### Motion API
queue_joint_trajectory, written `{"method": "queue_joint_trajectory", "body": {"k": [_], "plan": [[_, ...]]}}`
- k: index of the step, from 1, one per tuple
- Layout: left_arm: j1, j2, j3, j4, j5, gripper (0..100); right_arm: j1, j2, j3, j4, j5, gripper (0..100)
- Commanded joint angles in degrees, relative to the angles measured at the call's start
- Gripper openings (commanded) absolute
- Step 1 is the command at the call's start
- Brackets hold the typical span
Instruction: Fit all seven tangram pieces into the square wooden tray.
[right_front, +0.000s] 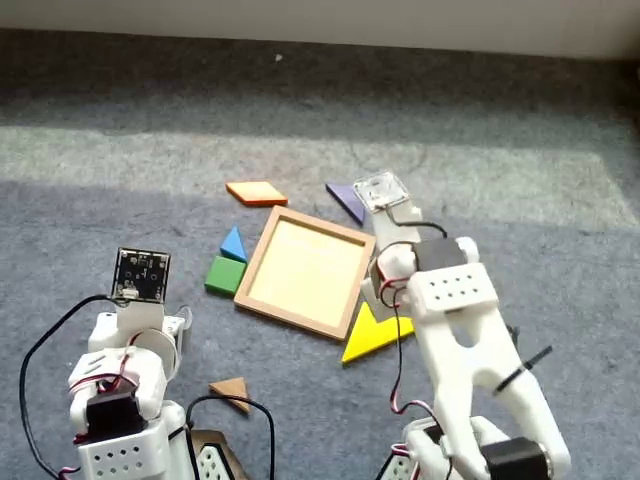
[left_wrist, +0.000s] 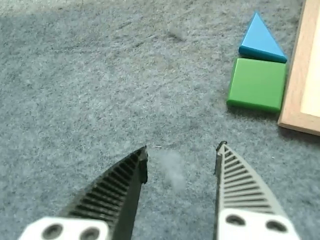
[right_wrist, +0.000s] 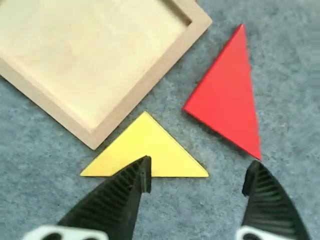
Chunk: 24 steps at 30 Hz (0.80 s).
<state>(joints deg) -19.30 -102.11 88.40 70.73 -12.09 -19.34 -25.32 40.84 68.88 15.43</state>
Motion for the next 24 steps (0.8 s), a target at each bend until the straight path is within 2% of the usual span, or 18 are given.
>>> {"method": "queue_joint_trajectory", "body": {"k": [1,7,14,19,24], "plan": [[-0.75,-0.92,-1.1,0.26,-0.62,23,-0.57,7.78,-5.85,-3.12,0.79,29.3],[-0.75,-0.92,-1.1,0.26,-0.62,23,0.31,17.36,-9.19,-7.6,4.92,29.3],[-0.75,-0.92,-1.1,0.26,-0.62,23,3.38,23.96,-14.37,-7.87,5.19,29.5],[-0.75,-0.92,-1.1,0.26,-0.62,23,3.47,25.71,-15.34,-8.13,5.19,37.5],[-0.75,-0.92,-1.1,0.26,-0.62,23,3.21,29.67,-15.6,-8.22,5.19,37.7]]}}
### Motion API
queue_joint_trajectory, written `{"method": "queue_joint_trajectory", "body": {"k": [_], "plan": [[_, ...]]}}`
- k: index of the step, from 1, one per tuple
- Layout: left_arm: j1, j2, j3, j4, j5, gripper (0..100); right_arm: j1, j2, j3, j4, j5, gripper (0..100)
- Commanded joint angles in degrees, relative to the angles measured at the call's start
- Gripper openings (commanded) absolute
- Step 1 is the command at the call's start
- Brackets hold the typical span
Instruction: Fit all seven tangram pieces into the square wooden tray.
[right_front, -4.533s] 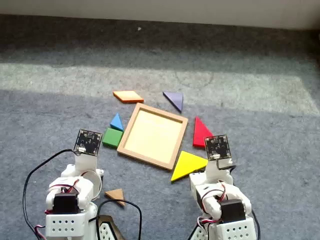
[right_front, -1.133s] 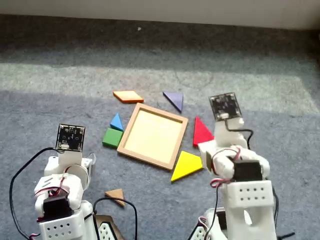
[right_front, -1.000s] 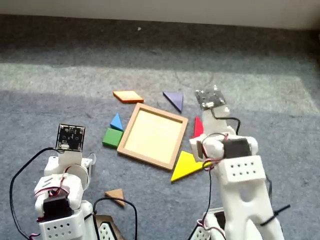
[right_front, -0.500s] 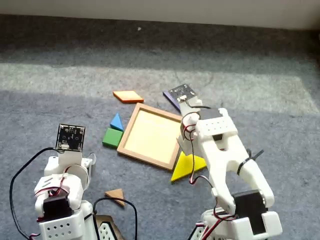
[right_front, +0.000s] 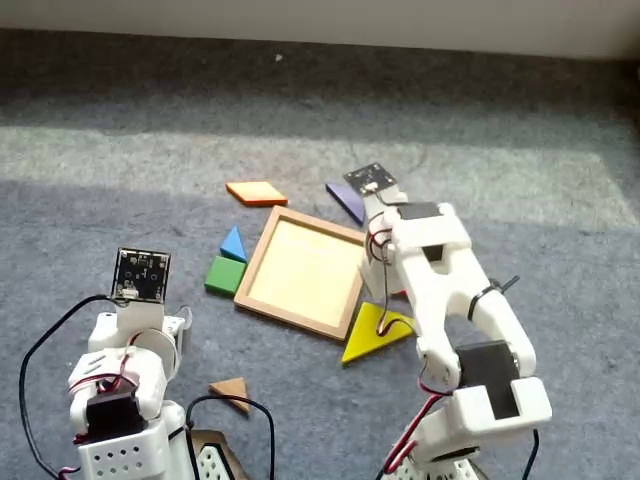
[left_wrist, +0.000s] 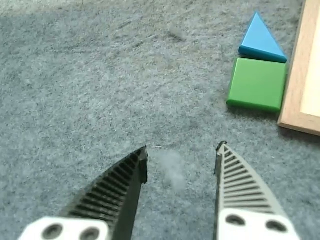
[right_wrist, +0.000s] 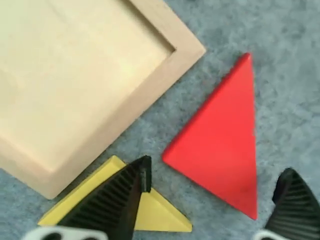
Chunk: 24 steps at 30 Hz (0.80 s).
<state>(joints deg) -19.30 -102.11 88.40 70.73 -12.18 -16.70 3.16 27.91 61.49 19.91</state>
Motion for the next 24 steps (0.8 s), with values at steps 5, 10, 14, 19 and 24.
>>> {"method": "queue_joint_trajectory", "body": {"k": [5,10,14,19,24], "plan": [[-0.75,-0.92,-1.1,0.26,-0.53,23,0.48,3.56,-2.77,-1.45,0.7,37.6],[-0.75,-0.92,-1.01,0.26,-0.53,23,0.66,3.82,-2.42,-6.2,0.7,37.6],[-0.75,-0.92,-0.22,-0.09,-0.53,23,0.66,3.82,-2.33,-6.55,0.7,37.5],[-0.75,-0.92,0.04,-0.09,-0.62,23,0.92,3.91,-2.33,-6.55,0.7,37.5],[-0.75,-0.92,0.04,-0.09,-0.62,23,1.01,3.91,-2.33,-6.29,0.7,31.2]]}}
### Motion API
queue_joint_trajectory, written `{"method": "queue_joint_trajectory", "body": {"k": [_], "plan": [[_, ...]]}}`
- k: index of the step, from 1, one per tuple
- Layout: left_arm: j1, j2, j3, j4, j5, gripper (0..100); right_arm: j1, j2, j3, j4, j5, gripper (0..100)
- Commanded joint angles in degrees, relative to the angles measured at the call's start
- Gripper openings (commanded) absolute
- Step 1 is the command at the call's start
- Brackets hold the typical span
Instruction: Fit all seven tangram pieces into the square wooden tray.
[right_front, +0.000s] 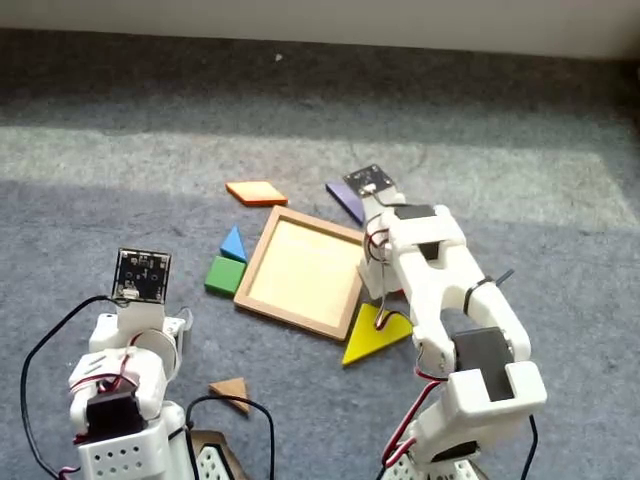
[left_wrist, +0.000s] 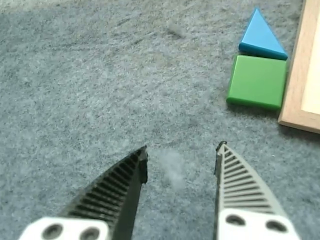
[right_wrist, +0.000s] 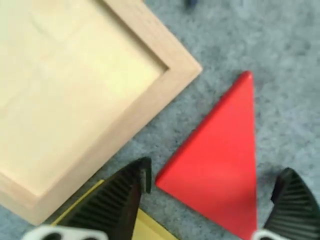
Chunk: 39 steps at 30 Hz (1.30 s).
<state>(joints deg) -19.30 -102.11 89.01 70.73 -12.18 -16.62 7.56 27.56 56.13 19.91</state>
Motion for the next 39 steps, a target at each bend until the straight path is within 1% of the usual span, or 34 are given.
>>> {"method": "queue_joint_trajectory", "body": {"k": [1,3,9,16,24,27,30,35,39], "plan": [[-0.75,-0.92,-0.48,-0.09,-0.62,23,1.19,-0.48,-1.98,-0.92,0.7,29.6],[-0.75,-0.92,-0.48,-0.09,-0.62,23,1.71,-0.48,-1.98,-0.92,0.7,27.1],[-0.75,-0.92,-0.48,-0.09,-0.62,23,2.51,-0.57,-2.07,-0.04,0.7,26.2],[-0.75,-0.92,-0.48,-0.09,-0.62,23,2.68,-1.63,-3.91,6.29,0.7,22.4],[-0.75,-0.92,-0.48,-0.09,-0.62,23,1.98,-11.56,-10.24,14.11,0.0,22.4],[-0.75,-0.92,-0.48,-0.09,-0.62,23,-0.13,-14.64,-12.09,15.69,-4.4,22.4],[-0.75,-0.92,-0.48,-0.09,-0.62,23,-4.18,-15.6,-12.62,15.87,-9.76,22.4],[-0.75,-0.92,-0.48,-0.09,-0.62,23,-11.82,-15.52,-12.62,15.43,-21.89,22.4],[-0.75,-0.92,-0.48,-0.09,-0.62,23,-16.13,-15.43,-12.62,15.34,-33.76,22.4]]}}
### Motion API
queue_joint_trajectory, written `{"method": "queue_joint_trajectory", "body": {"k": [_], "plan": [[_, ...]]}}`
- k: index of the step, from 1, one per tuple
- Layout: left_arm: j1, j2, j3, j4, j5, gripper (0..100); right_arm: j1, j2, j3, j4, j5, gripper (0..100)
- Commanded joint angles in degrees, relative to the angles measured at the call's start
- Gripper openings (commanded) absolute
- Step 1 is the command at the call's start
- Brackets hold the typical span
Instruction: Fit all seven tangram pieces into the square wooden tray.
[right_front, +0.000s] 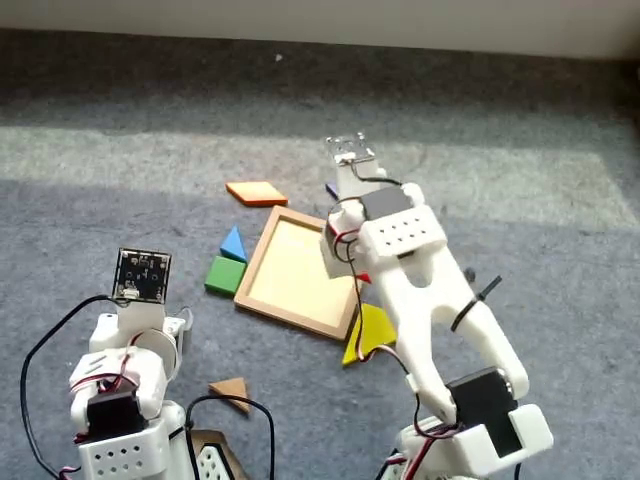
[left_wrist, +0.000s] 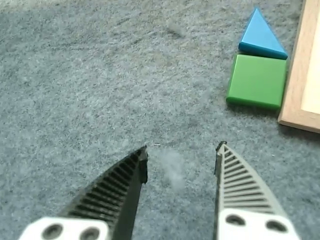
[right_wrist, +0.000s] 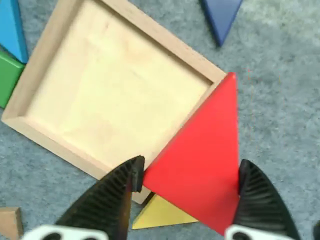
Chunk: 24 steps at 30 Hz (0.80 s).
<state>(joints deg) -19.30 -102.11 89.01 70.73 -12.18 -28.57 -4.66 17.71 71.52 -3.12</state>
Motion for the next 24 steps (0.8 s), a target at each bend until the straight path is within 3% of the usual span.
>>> {"method": "queue_joint_trajectory", "body": {"k": [1,8,17,24], "plan": [[-0.75,-0.92,-0.48,-0.09,-0.62,23,-4.97,-3.21,-2.77,-0.13,-13.71,22.4],[-0.75,-0.92,-0.48,-0.09,-0.62,23,-7.78,-2.33,-0.66,-12.18,-32.44,22.4],[-0.75,-0.92,-0.48,-0.09,-0.7,23,-7.6,12.18,-4.62,-12.97,-41.14,22.4],[-0.75,-0.92,-0.48,-0.09,-0.7,23,-7.52,18.15,-8.84,-12.97,-43.69,22.4]]}}
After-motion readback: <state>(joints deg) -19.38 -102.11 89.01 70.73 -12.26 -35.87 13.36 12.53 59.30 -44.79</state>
